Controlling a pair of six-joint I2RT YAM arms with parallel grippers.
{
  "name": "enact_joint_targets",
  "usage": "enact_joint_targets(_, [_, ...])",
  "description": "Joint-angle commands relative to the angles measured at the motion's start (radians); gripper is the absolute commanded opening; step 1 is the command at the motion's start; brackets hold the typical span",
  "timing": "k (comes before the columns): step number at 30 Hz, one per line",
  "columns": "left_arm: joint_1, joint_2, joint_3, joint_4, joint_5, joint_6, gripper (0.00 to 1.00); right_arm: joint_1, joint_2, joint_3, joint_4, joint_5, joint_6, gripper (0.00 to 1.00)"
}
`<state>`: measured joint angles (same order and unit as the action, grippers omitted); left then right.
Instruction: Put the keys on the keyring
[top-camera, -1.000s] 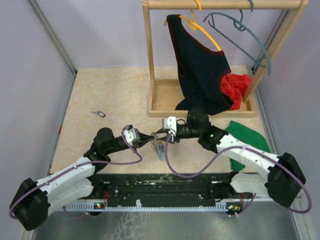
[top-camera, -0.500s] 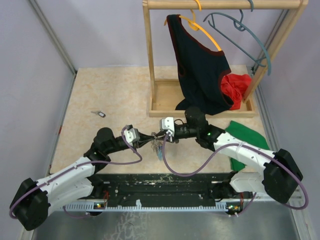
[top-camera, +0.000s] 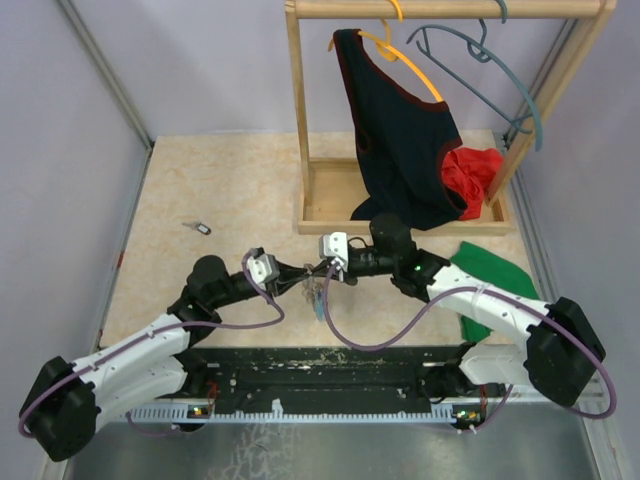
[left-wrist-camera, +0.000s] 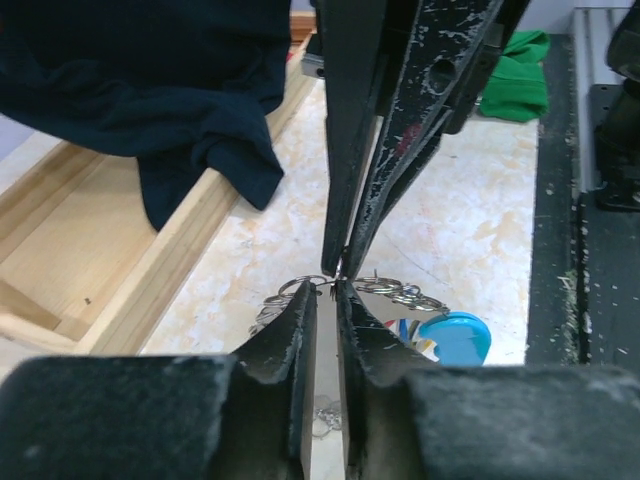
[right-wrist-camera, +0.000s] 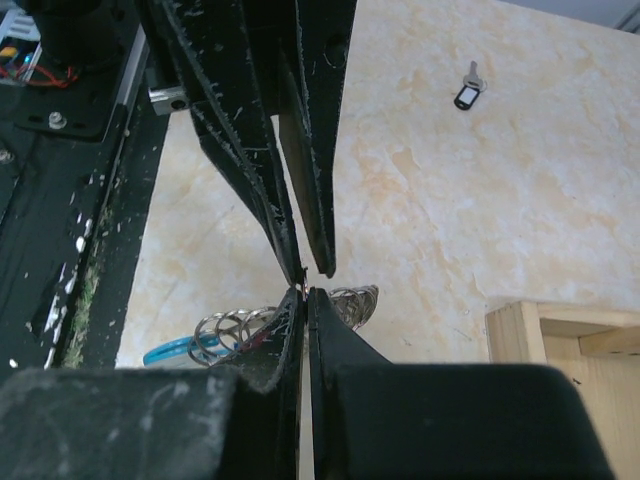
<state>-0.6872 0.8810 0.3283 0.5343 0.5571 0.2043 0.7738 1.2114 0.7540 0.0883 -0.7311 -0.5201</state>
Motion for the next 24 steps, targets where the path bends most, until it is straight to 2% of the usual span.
enact_joint_targets(1, [0.005, -0.023, 0.036, 0.037, -0.128, -0.052, 0.22, -0.006, -0.036, 0.001, 0.104, 0.055, 0.083, 0.00])
enact_joint_targets(6, [0.007, -0.022, 0.059, 0.002, -0.347, -0.123, 0.32, -0.006, -0.051, -0.010, 0.108, 0.095, 0.132, 0.00])
enact_joint_targets(11, [0.024, -0.011, 0.093, -0.065, -0.513, -0.188, 0.43, -0.007, -0.071, -0.062, 0.208, 0.086, 0.173, 0.00])
enact_joint_targets(14, [0.053, -0.004, 0.108, -0.108, -0.602, -0.236, 0.54, -0.007, -0.088, -0.084, 0.246, 0.083, 0.183, 0.00])
enact_joint_targets(17, [0.124, 0.006, 0.113, -0.128, -0.667, -0.313, 0.62, -0.007, -0.091, -0.098, 0.284, 0.087, 0.205, 0.00])
enact_joint_targets(21, [0.285, 0.075, 0.142, -0.194, -0.707, -0.415, 0.69, -0.007, -0.074, -0.102, 0.299, 0.060, 0.226, 0.00])
enact_joint_targets(24, [0.354, 0.162, 0.190, -0.236, -0.774, -0.421, 0.73, -0.006, -0.074, -0.116, 0.332, 0.038, 0.248, 0.00])
